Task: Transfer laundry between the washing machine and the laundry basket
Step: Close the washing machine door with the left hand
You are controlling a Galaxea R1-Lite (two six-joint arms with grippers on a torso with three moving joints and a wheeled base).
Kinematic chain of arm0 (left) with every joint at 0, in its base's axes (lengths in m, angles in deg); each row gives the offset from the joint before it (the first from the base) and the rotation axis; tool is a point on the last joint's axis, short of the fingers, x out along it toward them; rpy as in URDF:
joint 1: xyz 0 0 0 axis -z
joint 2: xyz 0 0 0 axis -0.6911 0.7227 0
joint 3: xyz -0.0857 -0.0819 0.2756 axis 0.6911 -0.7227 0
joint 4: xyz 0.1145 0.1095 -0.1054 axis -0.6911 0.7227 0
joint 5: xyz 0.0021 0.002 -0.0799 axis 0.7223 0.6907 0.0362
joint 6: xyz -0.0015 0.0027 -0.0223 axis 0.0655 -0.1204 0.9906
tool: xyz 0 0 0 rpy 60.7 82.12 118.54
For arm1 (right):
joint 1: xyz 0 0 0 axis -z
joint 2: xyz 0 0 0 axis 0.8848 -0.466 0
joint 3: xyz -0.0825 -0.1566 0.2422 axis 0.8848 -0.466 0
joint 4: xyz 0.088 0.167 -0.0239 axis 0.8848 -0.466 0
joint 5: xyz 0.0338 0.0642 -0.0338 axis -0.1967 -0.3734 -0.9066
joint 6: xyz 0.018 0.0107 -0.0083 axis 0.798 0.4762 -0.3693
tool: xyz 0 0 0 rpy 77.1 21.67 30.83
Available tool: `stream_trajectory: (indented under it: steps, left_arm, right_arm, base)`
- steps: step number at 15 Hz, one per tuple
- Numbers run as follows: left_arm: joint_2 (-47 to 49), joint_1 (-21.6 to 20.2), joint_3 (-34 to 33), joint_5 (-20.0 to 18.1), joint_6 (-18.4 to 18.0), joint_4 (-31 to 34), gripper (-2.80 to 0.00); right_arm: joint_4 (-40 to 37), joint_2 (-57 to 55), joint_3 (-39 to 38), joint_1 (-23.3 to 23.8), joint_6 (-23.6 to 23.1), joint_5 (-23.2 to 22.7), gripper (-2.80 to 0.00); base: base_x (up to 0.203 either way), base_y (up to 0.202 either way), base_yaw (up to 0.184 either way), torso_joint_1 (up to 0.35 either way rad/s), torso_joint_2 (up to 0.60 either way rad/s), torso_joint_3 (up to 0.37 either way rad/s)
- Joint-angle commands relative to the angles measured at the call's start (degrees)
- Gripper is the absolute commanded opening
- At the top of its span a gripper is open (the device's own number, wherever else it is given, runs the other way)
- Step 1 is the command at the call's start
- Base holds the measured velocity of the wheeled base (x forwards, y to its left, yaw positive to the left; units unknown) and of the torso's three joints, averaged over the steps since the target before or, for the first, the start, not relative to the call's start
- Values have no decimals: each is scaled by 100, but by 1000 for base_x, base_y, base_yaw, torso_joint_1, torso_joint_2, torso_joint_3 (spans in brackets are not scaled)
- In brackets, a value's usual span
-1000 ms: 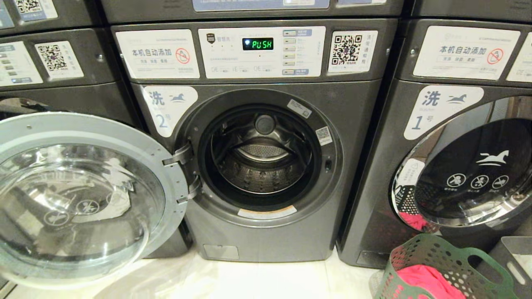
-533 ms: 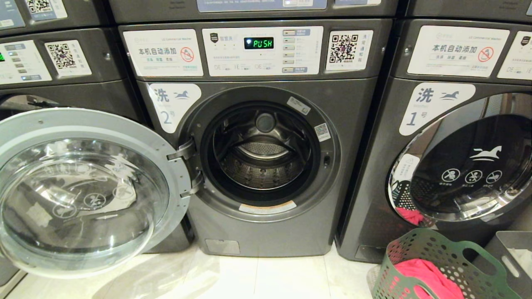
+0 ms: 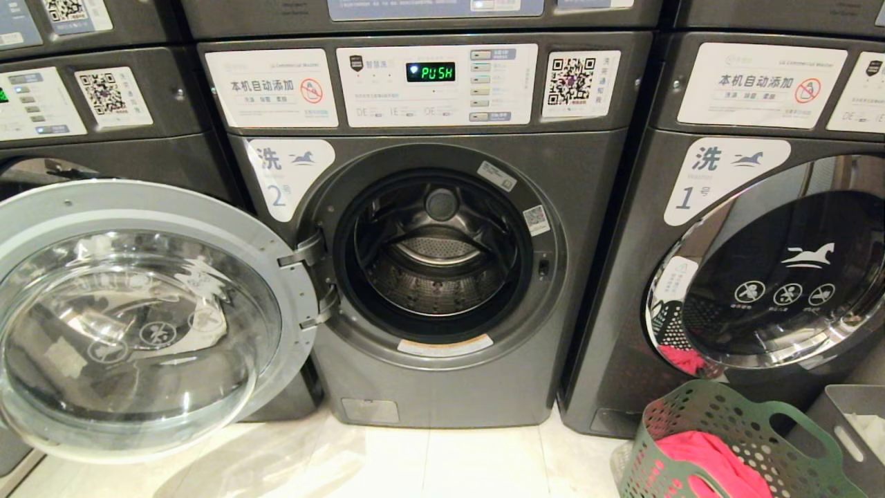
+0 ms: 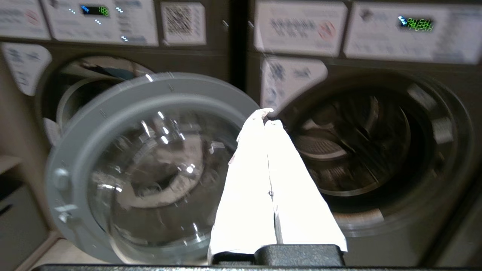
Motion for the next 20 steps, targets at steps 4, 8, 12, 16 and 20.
stream_trajectory:
  steps: [4, 8, 12, 16, 20]
  left_arm:
    - [4855, -861, 3469, 790, 40, 179, -280]
    - [6943, -2387, 5334, -221, 98, 282, -280]
    - [7909, -2987, 6556, -1269, 232, 1033, -280]
    - [8419, -3248, 6592, -1643, 452, 309, -280]
    - [8773, -3433, 6601, -1783, 690, -247, -280]
  right_arm:
    - [8, -7, 6, 0, -16, 2, -280]
    - [8, -7, 6, 0, -16, 2, -280]
    - [8, -7, 6, 0, -16, 2, -280]
    - [8, -7, 0, 3, 5, 2, -280]
    - [8, -7, -2, 6, 19, 2, -280]
  base:
    - [0, 0, 0, 0, 0, 0]
    - [0, 0, 0, 0, 0, 0]
    - [0, 0, 0, 0, 0, 0]
    - [0, 0, 0, 0, 0, 0]
    - [0, 0, 0, 0, 0, 0]
